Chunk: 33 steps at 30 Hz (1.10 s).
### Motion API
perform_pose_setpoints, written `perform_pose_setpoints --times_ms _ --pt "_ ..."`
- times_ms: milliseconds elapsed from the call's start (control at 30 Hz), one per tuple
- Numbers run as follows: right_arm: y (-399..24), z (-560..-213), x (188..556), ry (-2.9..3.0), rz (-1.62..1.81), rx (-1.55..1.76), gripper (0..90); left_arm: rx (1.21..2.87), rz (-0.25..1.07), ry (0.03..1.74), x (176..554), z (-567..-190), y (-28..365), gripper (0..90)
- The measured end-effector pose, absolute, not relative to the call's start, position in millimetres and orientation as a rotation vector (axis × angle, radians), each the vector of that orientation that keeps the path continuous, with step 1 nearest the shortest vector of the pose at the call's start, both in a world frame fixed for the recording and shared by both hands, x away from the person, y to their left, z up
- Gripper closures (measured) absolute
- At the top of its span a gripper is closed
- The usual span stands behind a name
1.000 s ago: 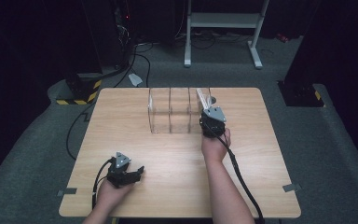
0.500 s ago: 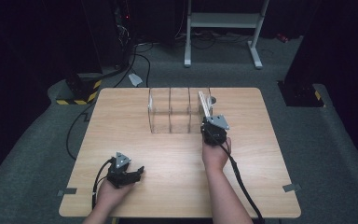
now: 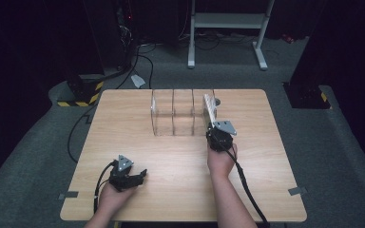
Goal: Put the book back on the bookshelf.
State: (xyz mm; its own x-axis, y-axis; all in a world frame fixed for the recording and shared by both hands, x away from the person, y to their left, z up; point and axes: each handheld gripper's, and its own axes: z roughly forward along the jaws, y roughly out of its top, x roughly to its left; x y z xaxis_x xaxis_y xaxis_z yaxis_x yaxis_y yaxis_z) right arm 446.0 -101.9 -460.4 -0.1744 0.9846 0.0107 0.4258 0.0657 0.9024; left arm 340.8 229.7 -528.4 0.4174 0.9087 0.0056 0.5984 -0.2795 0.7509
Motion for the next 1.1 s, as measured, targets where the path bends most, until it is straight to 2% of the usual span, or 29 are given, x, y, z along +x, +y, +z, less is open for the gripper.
perform_pose_setpoints --times_ms 67,167,467,800,1100 --pt "-102 -459 447 1.682 1.089 1.422 70.2 1.993 0.583 1.274 341 -528 230 27.2" --pt "-100 -458 448 1.683 1.059 1.412 75.2 1.994 0.581 1.274 341 -528 230 27.2" --pt "-88 -452 461 1.636 1.019 1.391 75.6 1.993 0.582 1.273 341 -528 230 27.2" --pt "-84 -456 463 1.588 1.004 1.397 75.3 1.994 0.58 1.269 341 -528 230 27.5" --pt "-88 -460 460 1.587 1.032 1.448 70.8 1.994 0.58 1.269 341 -528 230 27.5"
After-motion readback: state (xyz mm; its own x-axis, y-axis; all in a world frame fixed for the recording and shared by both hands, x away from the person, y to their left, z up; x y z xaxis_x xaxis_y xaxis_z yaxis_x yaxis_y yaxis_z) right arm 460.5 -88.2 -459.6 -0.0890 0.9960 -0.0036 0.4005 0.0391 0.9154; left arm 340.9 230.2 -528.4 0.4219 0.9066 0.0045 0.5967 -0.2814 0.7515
